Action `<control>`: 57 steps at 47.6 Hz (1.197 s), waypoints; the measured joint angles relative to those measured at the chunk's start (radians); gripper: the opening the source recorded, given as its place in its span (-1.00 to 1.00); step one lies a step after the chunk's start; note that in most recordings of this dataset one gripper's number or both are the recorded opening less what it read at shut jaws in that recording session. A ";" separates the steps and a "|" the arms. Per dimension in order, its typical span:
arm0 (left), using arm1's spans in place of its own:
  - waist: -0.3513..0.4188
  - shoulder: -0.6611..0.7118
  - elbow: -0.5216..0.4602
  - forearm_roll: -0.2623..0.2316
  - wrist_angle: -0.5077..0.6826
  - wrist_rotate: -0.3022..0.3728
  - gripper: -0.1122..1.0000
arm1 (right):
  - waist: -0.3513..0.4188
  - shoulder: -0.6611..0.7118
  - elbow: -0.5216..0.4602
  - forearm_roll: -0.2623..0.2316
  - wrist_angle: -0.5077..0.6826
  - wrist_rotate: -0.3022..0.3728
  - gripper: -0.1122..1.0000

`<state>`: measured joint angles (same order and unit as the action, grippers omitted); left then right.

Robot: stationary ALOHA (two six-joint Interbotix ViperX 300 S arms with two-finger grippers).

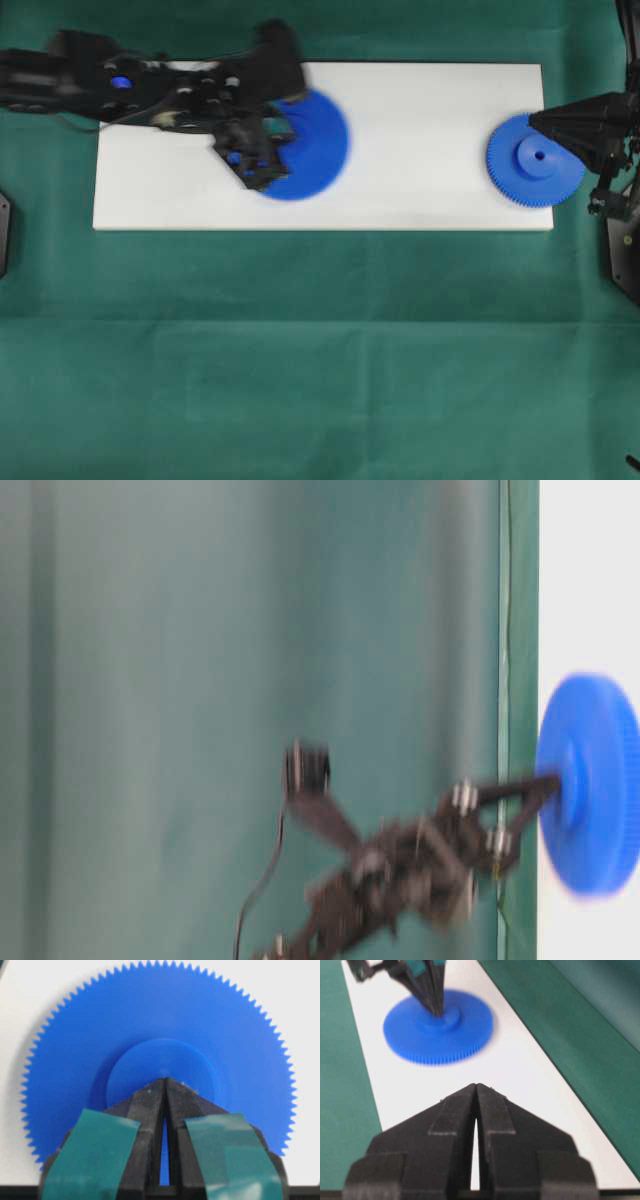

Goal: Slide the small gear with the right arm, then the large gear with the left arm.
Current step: 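Slide the large blue gear back leftward to the board's left end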

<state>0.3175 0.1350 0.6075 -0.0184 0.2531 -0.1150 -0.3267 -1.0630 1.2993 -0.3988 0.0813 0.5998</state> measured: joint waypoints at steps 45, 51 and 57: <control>0.083 -0.482 0.499 0.002 0.011 -0.071 -0.80 | 0.009 -0.002 0.000 0.000 0.000 0.002 0.11; 0.083 -0.482 0.499 0.002 0.011 -0.066 -0.80 | 0.009 -0.002 0.000 0.000 0.000 0.002 0.11; 0.081 -0.482 0.497 0.002 0.011 -0.066 -0.80 | 0.009 -0.002 0.000 0.000 0.000 0.002 0.11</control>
<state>0.3988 -0.3467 1.1045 -0.0169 0.2638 -0.1810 -0.3175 -1.0646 1.2993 -0.3988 0.0813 0.6013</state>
